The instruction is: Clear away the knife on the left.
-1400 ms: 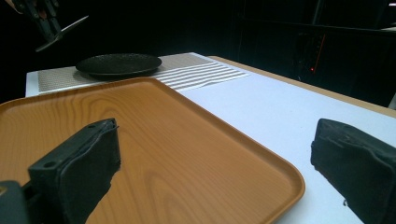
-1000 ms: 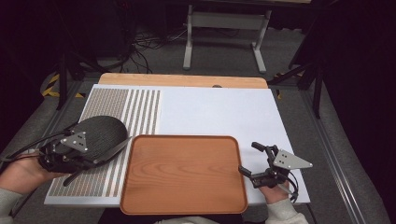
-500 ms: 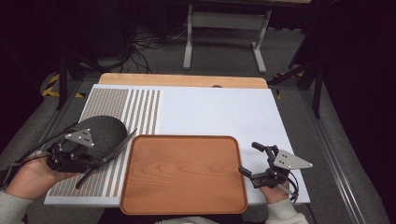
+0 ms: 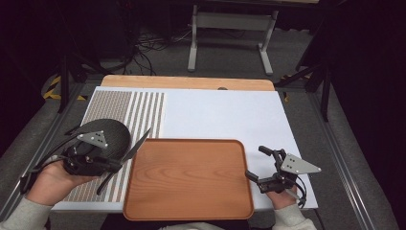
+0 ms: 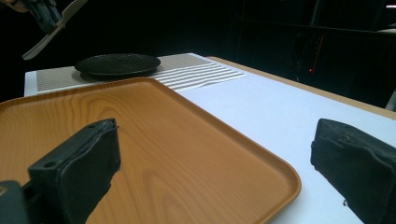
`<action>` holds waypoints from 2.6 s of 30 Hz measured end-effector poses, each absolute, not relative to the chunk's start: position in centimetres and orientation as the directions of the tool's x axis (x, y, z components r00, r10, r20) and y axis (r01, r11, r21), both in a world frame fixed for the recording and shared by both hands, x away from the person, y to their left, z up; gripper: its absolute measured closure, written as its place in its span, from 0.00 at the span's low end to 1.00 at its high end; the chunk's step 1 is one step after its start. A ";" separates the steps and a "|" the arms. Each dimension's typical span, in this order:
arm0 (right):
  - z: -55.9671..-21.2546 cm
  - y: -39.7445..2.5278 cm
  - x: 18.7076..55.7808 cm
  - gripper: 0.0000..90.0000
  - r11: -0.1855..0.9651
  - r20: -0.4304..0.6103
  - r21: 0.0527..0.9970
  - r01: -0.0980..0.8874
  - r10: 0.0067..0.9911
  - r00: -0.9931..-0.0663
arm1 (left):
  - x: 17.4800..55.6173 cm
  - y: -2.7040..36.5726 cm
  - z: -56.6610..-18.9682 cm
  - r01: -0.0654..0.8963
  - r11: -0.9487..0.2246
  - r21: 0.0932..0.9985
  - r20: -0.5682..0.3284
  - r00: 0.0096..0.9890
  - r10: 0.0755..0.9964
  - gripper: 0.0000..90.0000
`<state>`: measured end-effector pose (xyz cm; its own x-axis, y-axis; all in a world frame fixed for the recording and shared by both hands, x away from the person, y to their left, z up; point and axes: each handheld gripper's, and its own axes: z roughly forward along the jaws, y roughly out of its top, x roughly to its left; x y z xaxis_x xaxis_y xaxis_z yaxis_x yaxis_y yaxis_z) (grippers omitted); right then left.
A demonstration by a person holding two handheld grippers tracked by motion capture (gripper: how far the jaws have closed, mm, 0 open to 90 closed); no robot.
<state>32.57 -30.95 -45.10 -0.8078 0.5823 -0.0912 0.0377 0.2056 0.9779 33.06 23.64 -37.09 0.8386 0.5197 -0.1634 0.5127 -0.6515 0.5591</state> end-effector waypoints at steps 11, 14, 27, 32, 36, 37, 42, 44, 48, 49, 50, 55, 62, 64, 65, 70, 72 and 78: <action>-45.1 -31.1 32.6 0.03 0.203 -0.090 0.979 0.038 0.584 -0.807 | 33.1 21.7 -38.7 0.508 -0.592 0.626 -0.214 0.842 0.496 0.89; -45.1 -31.1 32.6 0.03 0.202 -0.089 0.979 0.038 0.584 -0.807 | 33.0 21.3 -39.2 0.510 -0.576 0.638 -0.227 0.840 0.493 0.89; -45.1 -31.2 32.6 0.03 0.205 -0.091 0.978 0.038 0.586 -0.805 | 33.4 19.9 -40.6 0.518 -0.562 0.645 -0.258 0.839 0.479 0.89; -45.2 -31.2 32.6 0.03 0.207 -0.091 0.978 0.039 0.585 -0.806 | 33.3 19.3 -41.0 0.522 -0.572 0.633 -0.266 0.840 0.472 0.89; -45.2 -31.1 32.7 0.03 0.207 -0.090 0.978 0.041 0.583 -0.808 | 33.2 18.5 -41.4 0.542 -0.581 0.608 -0.280 0.831 0.481 0.89; -45.2 -31.1 32.7 0.03 0.207 -0.090 0.977 0.041 0.582 -0.808 | 33.2 18.3 -41.5 0.544 -0.585 0.602 -0.278 0.829 0.484 0.89; -45.2 -31.2 32.7 0.03 0.203 -0.085 0.978 0.043 0.582 -0.809 | 33.3 17.6 -42.1 0.577 -0.585 0.570 -0.287 0.807 0.517 0.89; -45.2 -31.2 32.7 0.03 0.203 -0.086 0.978 0.043 0.581 -0.809 | 33.3 17.3 -42.3 0.591 -0.586 0.555 -0.288 0.797 0.530 0.89; -45.2 -31.2 32.7 0.03 0.203 -0.085 0.978 0.042 0.581 -0.810 | 33.2 16.9 -42.5 0.613 -0.591 0.525 -0.277 0.779 0.562 0.89; -45.2 -31.2 32.7 0.03 0.203 -0.085 0.978 0.042 0.581 -0.810 | 33.2 16.8 -42.6 0.609 -0.597 0.522 -0.266 0.781 0.564 0.89; -45.2 -31.2 32.6 0.03 0.204 -0.087 0.978 0.042 0.582 -0.809 | 33.1 16.7 -42.8 0.613 -0.595 0.520 -0.267 0.778 0.568 0.89; -45.2 -31.2 32.6 0.03 0.202 -0.086 0.978 0.041 0.583 -0.808 | 33.2 16.3 -43.3 0.618 -0.614 0.491 -0.245 0.774 0.583 0.89; -45.2 -31.2 32.6 0.03 0.205 -0.088 0.978 0.041 0.582 -0.809 | 33.2 15.7 -43.8 0.628 -0.616 0.476 -0.253 0.768 0.588 0.89; -45.2 -31.2 32.6 0.03 0.206 -0.090 0.978 0.040 0.582 -0.809 | 33.2 15.6 -44.0 0.633 -0.615 0.470 -0.257 0.765 0.591 0.89; -45.2 -31.2 32.6 0.03 0.206 -0.090 0.978 0.039 0.582 -0.808 | 33.3 15.6 -44.1 0.632 -0.619 0.467 -0.257 0.767 0.589 0.89; -45.2 -31.2 32.6 0.03 0.208 -0.091 0.977 0.040 0.581 -0.809 | 33.3 15.2 -44.4 0.641 -0.621 0.451 -0.262 0.760 0.594 0.88; -45.2 -31.2 32.6 0.03 0.209 -0.091 0.977 0.040 0.581 -0.809 | 33.3 15.1 -44.6 0.640 -0.628 0.443 -0.256 0.762 0.595 0.88; -45.2 -31.2 32.6 0.03 0.208 -0.093 0.977 0.038 0.582 -0.808 | 33.4 14.8 -45.1 0.642 -0.635 0.429 -0.258 0.761 0.595 0.88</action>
<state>32.61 -31.23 -45.19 -0.8082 0.5816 -0.0927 0.0376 0.2079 0.9774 33.41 14.84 -45.06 0.7609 0.5953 -0.2582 0.6423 -0.6350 0.4292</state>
